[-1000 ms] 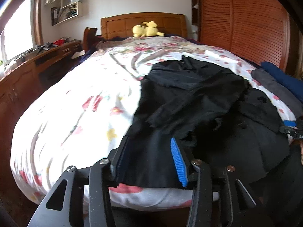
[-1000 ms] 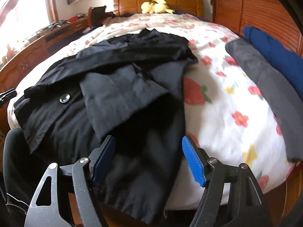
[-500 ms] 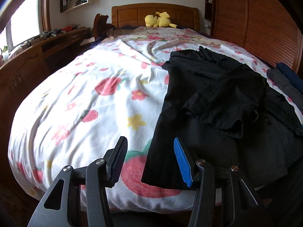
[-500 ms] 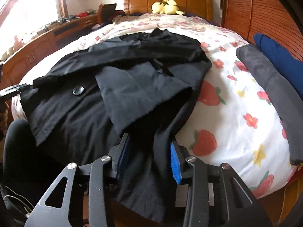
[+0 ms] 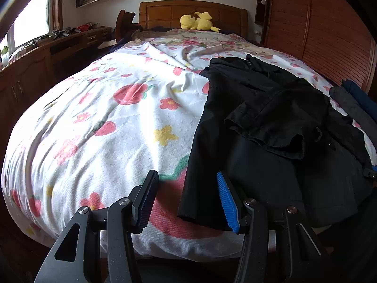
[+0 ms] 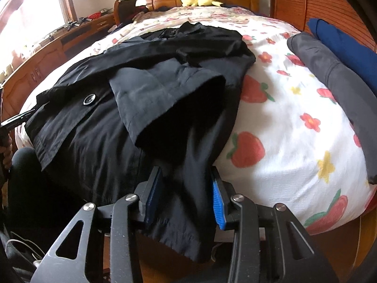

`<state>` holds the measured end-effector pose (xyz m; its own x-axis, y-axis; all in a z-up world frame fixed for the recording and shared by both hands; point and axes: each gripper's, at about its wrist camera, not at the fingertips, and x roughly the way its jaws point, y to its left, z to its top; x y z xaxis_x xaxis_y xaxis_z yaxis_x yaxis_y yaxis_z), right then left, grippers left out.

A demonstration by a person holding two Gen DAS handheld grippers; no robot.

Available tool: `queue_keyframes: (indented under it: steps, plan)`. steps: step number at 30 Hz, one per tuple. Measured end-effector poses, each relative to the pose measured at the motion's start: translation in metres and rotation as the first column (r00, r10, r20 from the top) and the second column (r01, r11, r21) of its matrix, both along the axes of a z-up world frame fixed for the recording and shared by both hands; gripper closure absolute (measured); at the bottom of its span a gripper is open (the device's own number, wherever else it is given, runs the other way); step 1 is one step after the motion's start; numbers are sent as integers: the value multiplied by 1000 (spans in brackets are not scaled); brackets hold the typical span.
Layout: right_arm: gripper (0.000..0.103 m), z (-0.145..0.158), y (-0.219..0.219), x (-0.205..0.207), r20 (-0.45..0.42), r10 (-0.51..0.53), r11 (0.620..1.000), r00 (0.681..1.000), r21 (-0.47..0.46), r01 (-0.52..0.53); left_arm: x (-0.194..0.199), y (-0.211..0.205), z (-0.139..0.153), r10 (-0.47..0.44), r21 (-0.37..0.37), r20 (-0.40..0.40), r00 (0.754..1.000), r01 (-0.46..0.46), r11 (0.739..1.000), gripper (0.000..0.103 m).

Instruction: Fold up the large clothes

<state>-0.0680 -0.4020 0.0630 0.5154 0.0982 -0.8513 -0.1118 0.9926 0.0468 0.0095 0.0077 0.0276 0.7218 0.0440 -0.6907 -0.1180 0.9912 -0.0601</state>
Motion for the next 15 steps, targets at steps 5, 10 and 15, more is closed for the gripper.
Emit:
queue_keyframes:
  steps: [5, 10, 15]
  plan:
    - [94, 16, -3, 4, 52, 15, 999, 999, 46, -17, 1, -6, 6, -60, -46, -17, 998, 60, 997, 97]
    - [98, 58, -4, 9, 142, 31, 996, 989, 80, -43, -6, -20, 45, -101, -24, 37, 994, 102, 994, 98]
    - [98, 119, -5, 21, 256, 45, 994, 966, 86, -69, -19, -32, 119, -127, -31, 196, 972, 135, 990, 99]
